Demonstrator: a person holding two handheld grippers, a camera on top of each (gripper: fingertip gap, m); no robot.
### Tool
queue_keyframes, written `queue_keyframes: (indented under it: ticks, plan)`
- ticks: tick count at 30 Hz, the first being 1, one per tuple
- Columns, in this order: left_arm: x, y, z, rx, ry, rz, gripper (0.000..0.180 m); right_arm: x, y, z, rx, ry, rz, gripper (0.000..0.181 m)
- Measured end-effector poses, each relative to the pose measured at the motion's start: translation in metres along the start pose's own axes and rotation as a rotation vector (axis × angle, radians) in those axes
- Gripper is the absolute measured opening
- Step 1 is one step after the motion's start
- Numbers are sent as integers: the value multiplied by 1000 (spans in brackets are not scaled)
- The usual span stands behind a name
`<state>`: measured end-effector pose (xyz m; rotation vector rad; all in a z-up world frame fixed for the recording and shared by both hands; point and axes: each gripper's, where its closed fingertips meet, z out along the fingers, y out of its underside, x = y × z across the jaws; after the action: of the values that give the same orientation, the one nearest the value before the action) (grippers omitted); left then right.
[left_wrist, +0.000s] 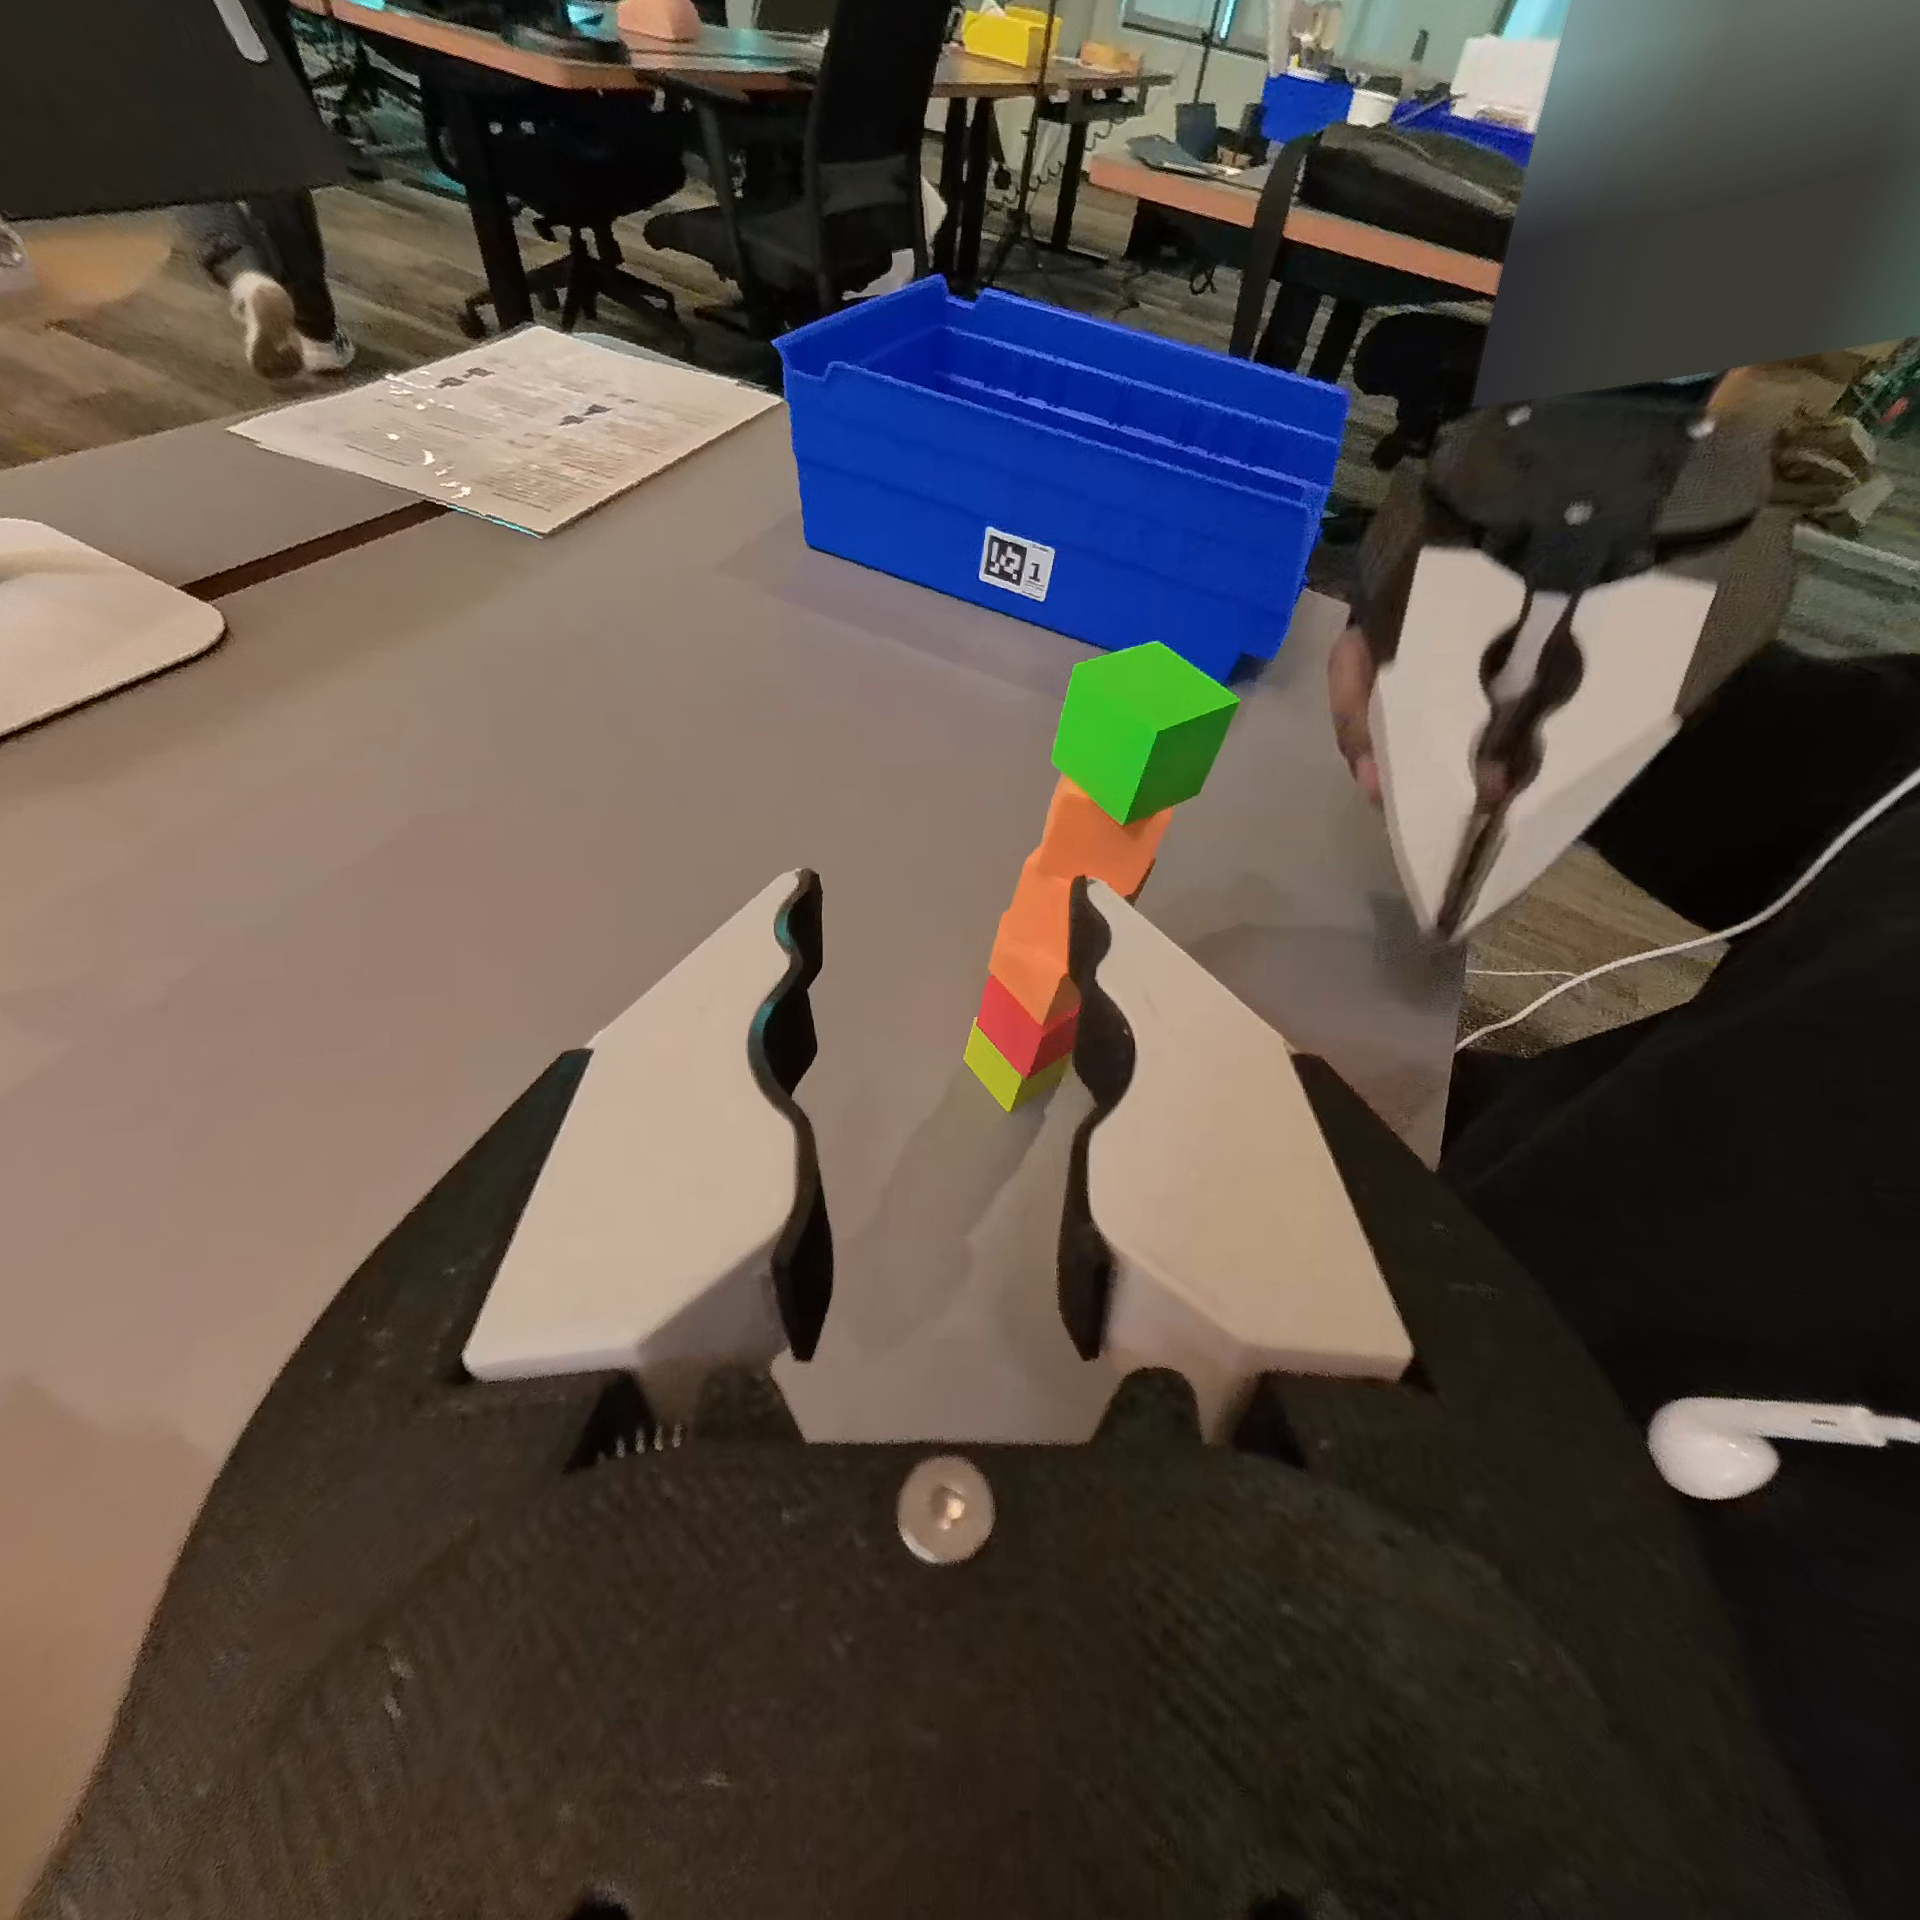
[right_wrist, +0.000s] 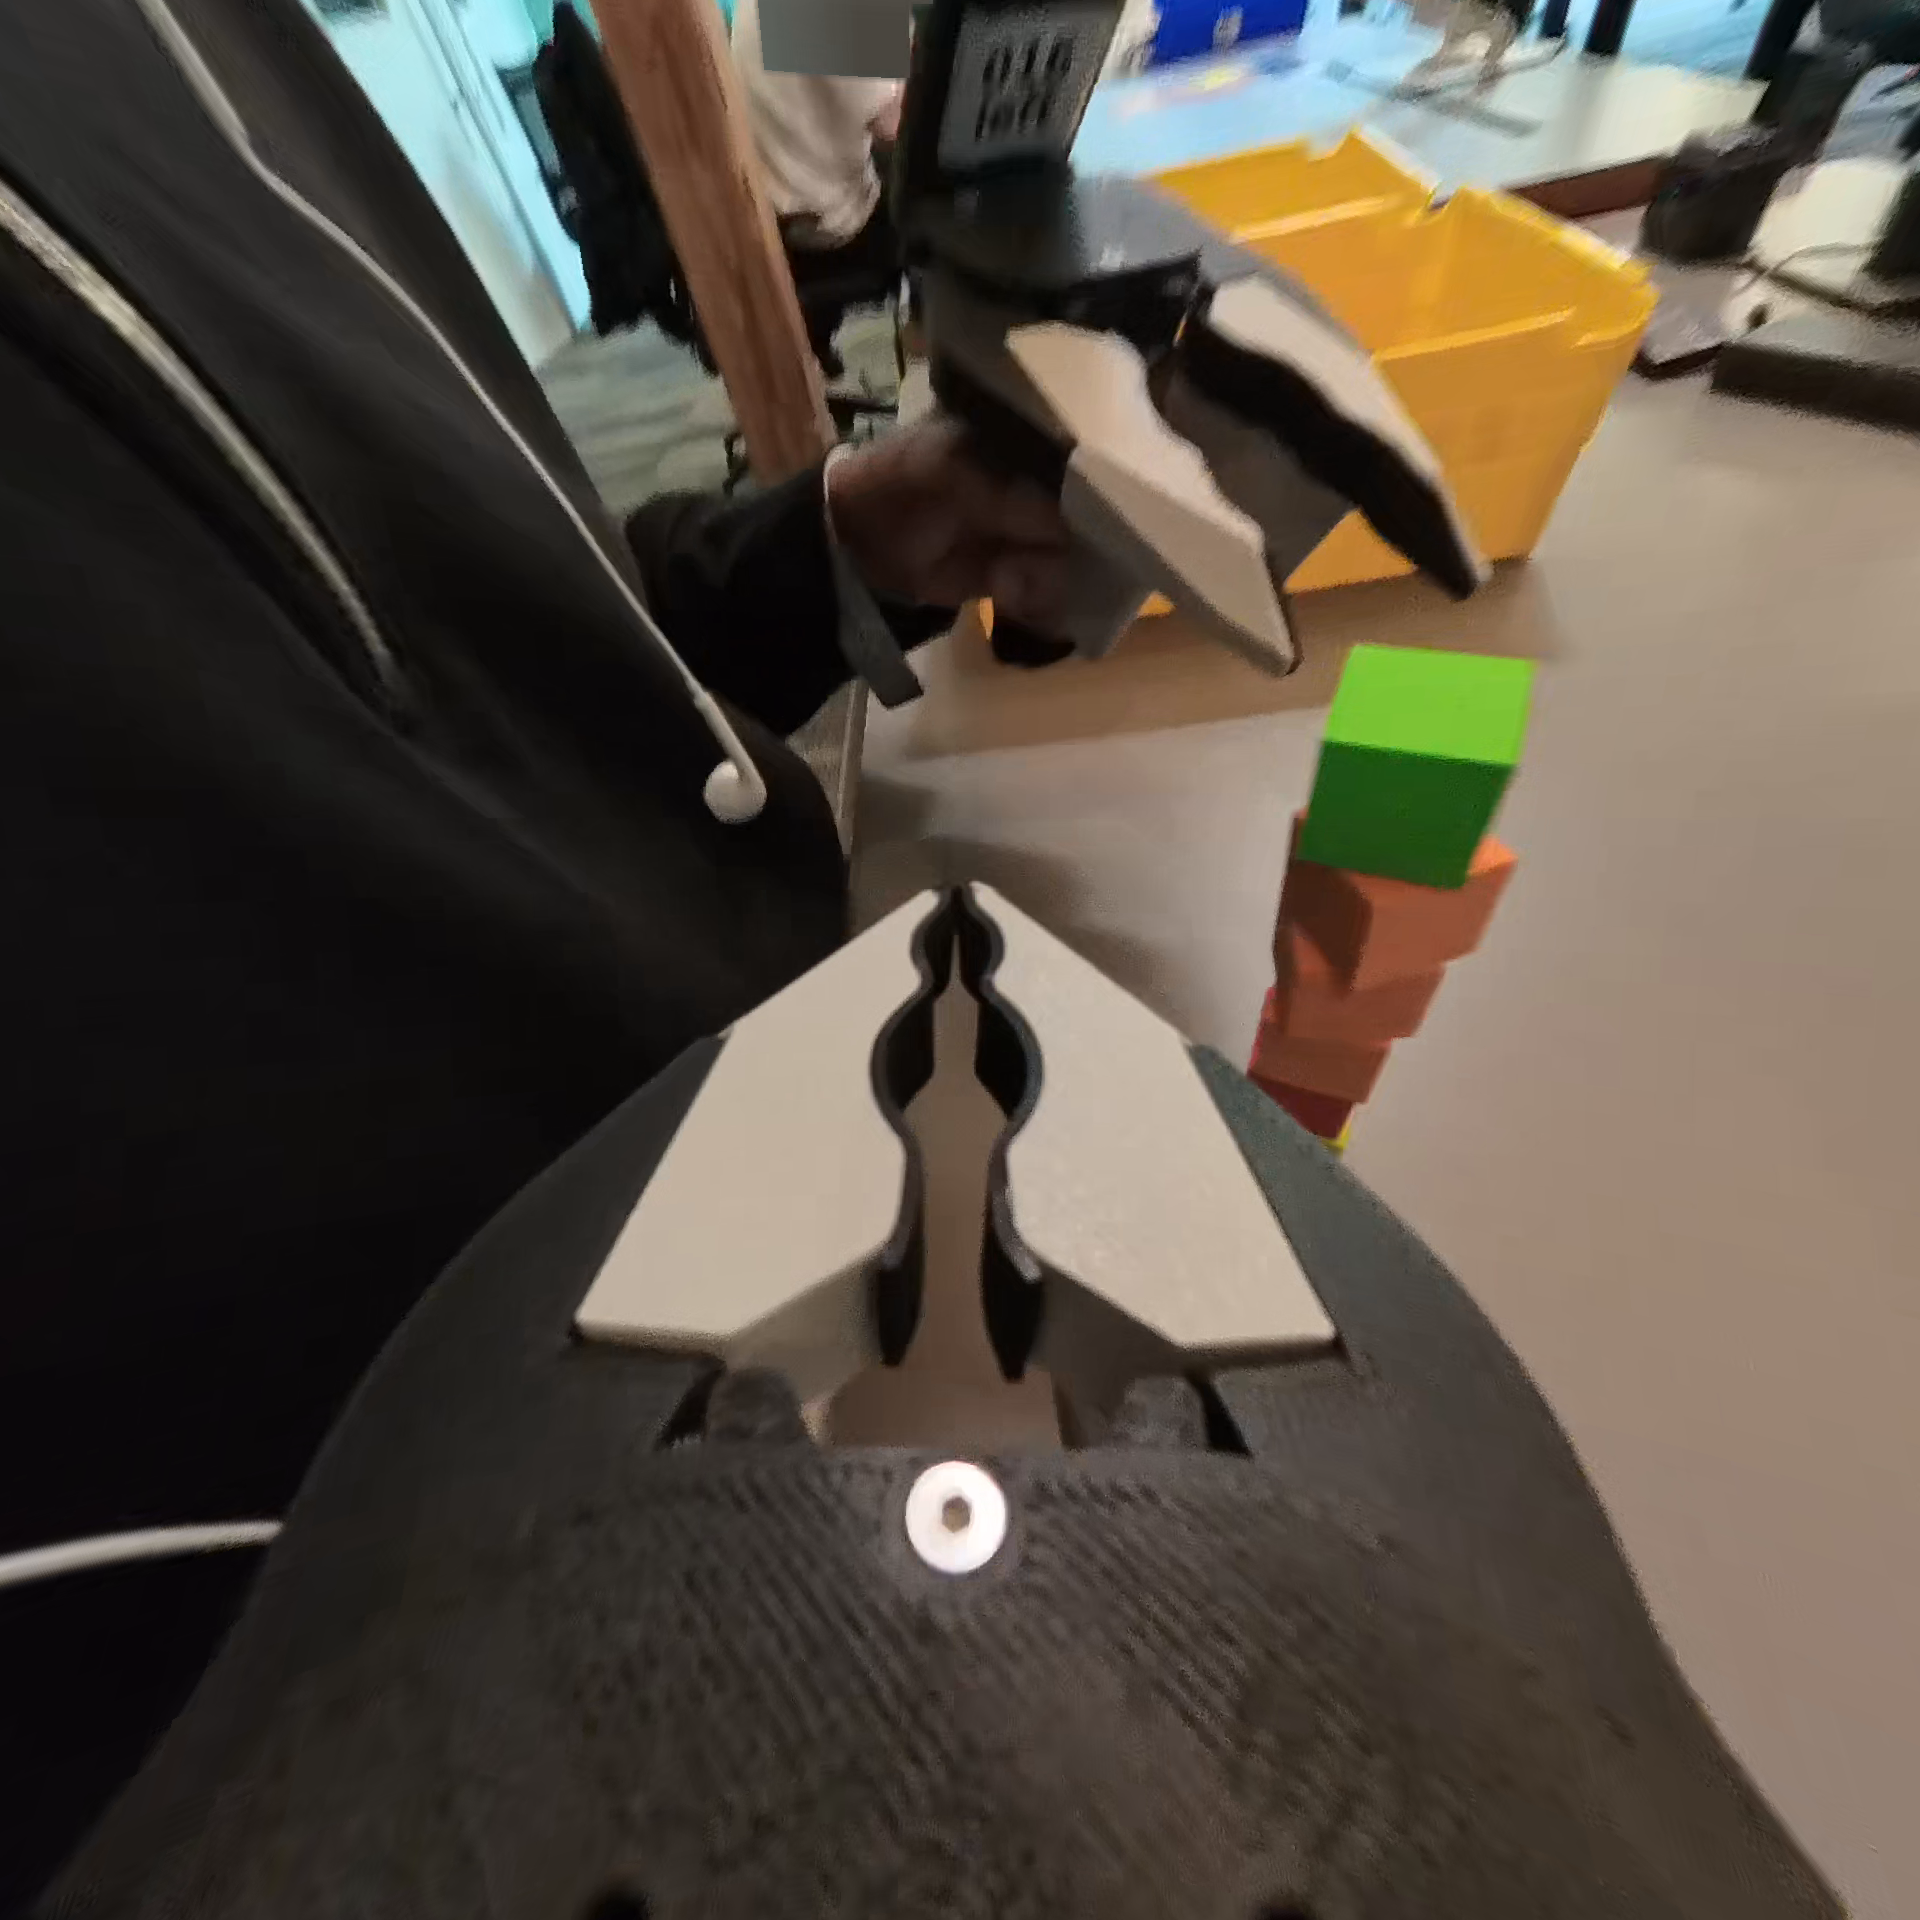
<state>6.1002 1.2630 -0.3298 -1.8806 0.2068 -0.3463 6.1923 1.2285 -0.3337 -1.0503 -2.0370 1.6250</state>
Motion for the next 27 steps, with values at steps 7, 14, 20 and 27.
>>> queue_keyframes:
  ticks: [7, 14, 20, 27]
  plan:
    - [-2, 1, -6, 6, -35, 11, 40, 51, 17, 20, -81, 200, -29, 0]
    - [-9, 1, -19, 41, -71, -17, 38, 105, 1, -36, 157, 418, 211, 0]
    - [-16, 1, -20, 64, -71, -48, 36, 118, 31, -73, 71, 573, 256, 0]
    - [-15, 4, -14, 49, -66, -44, 36, 120, 40, -67, 0, 573, 243, 15]
